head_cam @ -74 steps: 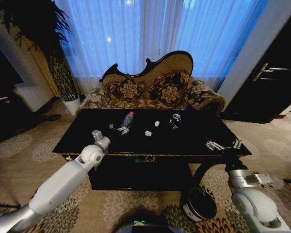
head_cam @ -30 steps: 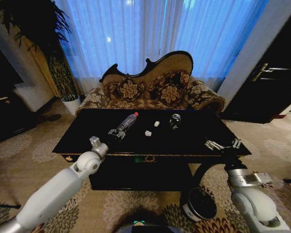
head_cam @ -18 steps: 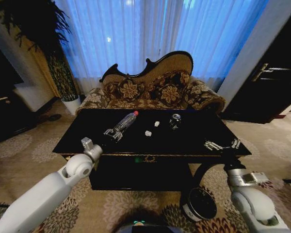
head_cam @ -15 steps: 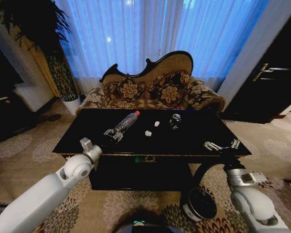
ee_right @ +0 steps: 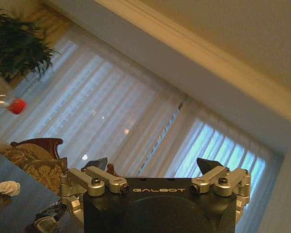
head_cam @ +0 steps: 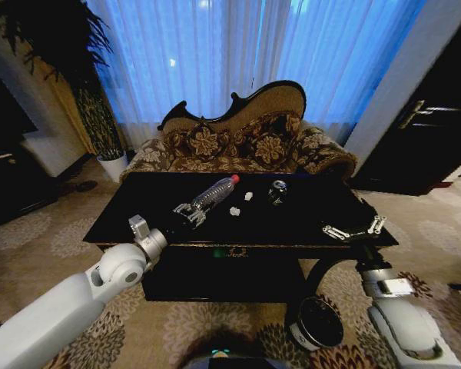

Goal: Move to the front of the table and place the trash on the table into the trash bin.

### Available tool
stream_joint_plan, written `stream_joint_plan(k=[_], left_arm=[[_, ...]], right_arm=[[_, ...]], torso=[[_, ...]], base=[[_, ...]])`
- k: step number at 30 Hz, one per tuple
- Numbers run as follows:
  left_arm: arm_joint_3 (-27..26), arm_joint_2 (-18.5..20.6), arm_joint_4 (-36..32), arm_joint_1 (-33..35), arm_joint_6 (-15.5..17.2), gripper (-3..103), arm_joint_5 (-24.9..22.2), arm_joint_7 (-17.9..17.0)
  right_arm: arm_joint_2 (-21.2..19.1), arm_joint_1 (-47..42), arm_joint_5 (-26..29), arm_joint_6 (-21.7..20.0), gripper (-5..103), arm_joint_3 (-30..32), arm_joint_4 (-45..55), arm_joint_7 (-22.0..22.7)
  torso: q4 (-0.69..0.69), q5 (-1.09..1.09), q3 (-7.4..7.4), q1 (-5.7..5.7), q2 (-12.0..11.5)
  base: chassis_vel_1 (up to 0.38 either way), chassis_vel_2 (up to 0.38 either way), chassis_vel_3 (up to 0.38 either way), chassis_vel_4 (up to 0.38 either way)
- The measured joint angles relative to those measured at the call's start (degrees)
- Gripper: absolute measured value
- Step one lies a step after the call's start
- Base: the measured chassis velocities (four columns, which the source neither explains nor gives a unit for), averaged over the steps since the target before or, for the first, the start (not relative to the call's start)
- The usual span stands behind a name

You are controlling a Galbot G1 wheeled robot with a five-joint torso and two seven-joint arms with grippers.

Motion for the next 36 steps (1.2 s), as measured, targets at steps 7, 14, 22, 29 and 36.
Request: stream_joint_plan(k=[7,14,22,29,36], left_arm=[[4.17,-0.94,-0.33,-5.45,0.90,44,-2.34,-0.06],[13.08,-3.78,1.75,-15.35,1.85,44,-7.39,-1.35],[20.57,-8.60,3.35,-22.03,2.27,44,-10.06,-3.62],[23.23,-11.93,3.40,-24.36,2.38,44,-11.34,-5.48],[27.98,-16.50,5.97,-28.18,2.38,44,-11.42,-6.49]], right_arm=[[0.72,0.01,-8.01,3.03,100,-0.13,0.15,0.37],[2.11,-0.03,-13.86,5.45,100,-0.76,-0.13,0.89],[4.06,-0.30,-18.45,7.79,100,-0.45,-0.41,1.64],[4.03,-0.01,-19.85,8.43,100,-0.45,-0.87,1.74],[4.52,0.28,-20.33,8.43,100,-1.08,-1.16,1.75]], torso=[[0.00,0.00,0.00,0.00,0.00],[0.00,0.01,0.01,0.00,0.00],[-0.01,0.01,0.00,0.00,0.00],[0.01,0.00,0.00,0.00,0.00],[0.00,0.01,0.00,0.00,0.00]], base=[[0.000,0.000,0.000,0.000],[0.000,0.000,0.000,0.000],[0.000,0.000,0.000,0.000],[0.000,0.000,0.000,0.000],[0.000,0.000,0.000,0.000]])
